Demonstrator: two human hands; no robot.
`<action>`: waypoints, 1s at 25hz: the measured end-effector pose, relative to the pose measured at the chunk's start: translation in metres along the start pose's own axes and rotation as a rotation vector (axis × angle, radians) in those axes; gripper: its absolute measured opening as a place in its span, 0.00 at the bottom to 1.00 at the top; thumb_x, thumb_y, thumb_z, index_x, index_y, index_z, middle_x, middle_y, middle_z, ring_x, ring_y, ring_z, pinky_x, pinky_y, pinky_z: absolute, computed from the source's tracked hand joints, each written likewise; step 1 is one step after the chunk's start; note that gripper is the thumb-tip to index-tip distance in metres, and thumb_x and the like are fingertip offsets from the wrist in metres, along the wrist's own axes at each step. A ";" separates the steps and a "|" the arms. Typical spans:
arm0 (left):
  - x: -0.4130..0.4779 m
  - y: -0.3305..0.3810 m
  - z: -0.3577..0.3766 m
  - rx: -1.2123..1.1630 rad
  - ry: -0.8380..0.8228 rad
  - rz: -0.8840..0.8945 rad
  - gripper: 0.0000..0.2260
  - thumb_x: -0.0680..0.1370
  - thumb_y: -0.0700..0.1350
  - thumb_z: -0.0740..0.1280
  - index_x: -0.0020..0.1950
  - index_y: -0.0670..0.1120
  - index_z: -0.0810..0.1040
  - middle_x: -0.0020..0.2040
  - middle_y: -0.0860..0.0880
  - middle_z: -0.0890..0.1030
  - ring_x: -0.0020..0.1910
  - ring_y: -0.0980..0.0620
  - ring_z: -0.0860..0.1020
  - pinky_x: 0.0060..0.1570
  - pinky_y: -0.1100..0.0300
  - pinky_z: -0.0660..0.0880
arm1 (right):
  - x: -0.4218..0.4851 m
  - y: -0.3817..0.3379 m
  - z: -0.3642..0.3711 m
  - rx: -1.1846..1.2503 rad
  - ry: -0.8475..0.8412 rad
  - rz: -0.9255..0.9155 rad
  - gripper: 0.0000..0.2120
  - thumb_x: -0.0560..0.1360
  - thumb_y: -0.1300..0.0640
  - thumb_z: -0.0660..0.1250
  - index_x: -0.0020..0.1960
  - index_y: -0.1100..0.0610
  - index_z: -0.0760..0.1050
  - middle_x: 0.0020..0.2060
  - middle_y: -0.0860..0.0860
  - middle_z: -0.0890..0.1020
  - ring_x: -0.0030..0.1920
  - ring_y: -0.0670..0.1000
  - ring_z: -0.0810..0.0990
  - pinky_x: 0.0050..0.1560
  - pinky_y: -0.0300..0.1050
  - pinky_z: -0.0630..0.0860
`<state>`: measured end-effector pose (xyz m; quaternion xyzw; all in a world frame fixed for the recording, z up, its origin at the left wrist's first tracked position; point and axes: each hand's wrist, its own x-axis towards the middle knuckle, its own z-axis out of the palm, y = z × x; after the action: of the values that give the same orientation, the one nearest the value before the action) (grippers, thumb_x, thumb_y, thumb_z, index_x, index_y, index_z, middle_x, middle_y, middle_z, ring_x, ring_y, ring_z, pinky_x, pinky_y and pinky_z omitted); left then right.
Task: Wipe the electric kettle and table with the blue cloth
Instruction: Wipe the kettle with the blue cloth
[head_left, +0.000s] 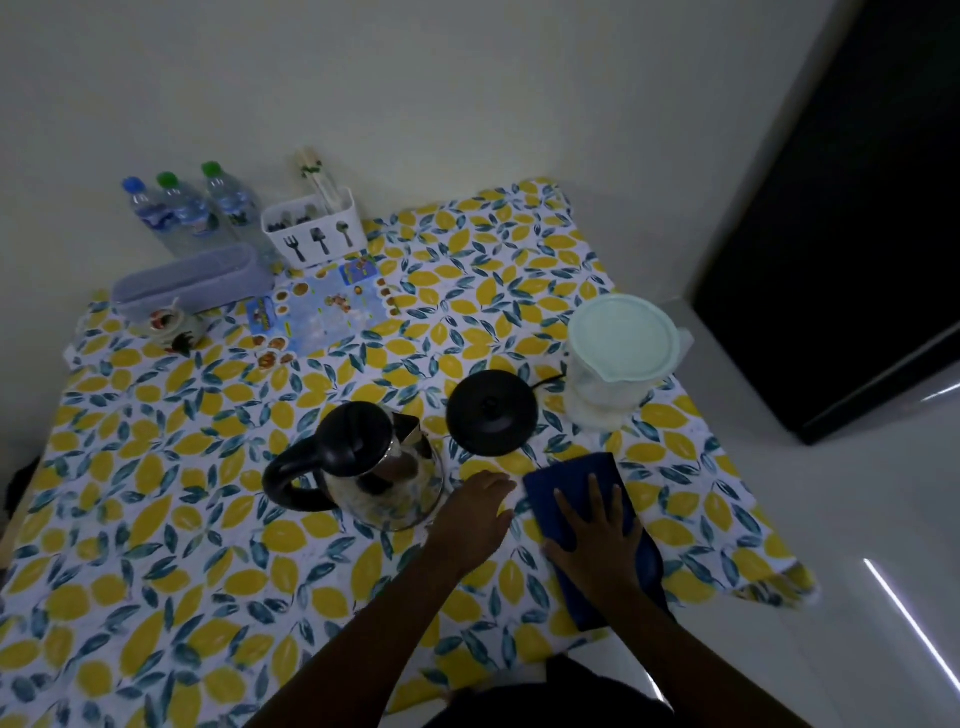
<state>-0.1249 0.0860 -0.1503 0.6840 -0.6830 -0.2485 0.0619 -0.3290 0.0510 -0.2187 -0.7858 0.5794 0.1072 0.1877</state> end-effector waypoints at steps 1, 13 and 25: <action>-0.001 0.001 0.003 -0.012 0.001 0.000 0.21 0.82 0.50 0.58 0.73 0.45 0.65 0.74 0.46 0.67 0.74 0.47 0.62 0.72 0.54 0.58 | 0.001 0.000 -0.001 -0.009 0.019 0.000 0.37 0.72 0.31 0.56 0.75 0.36 0.42 0.78 0.51 0.43 0.77 0.63 0.44 0.68 0.71 0.54; -0.033 -0.010 -0.059 -0.120 0.460 -0.044 0.15 0.81 0.45 0.60 0.67 0.45 0.74 0.67 0.45 0.75 0.68 0.47 0.71 0.68 0.54 0.67 | 0.025 -0.049 -0.069 0.597 0.253 -0.212 0.21 0.76 0.62 0.66 0.68 0.55 0.72 0.68 0.59 0.71 0.62 0.62 0.73 0.61 0.57 0.73; -0.086 -0.079 -0.131 -0.268 0.620 -0.431 0.32 0.70 0.59 0.73 0.69 0.46 0.70 0.66 0.46 0.77 0.64 0.47 0.75 0.66 0.53 0.71 | 0.066 -0.240 -0.173 0.589 -0.178 -0.674 0.18 0.79 0.57 0.59 0.69 0.51 0.70 0.69 0.56 0.70 0.62 0.58 0.73 0.60 0.60 0.72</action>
<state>0.0072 0.1402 -0.0479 0.8400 -0.4345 -0.1246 0.3002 -0.0894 -0.0166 -0.0464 -0.8314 0.2788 -0.0620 0.4767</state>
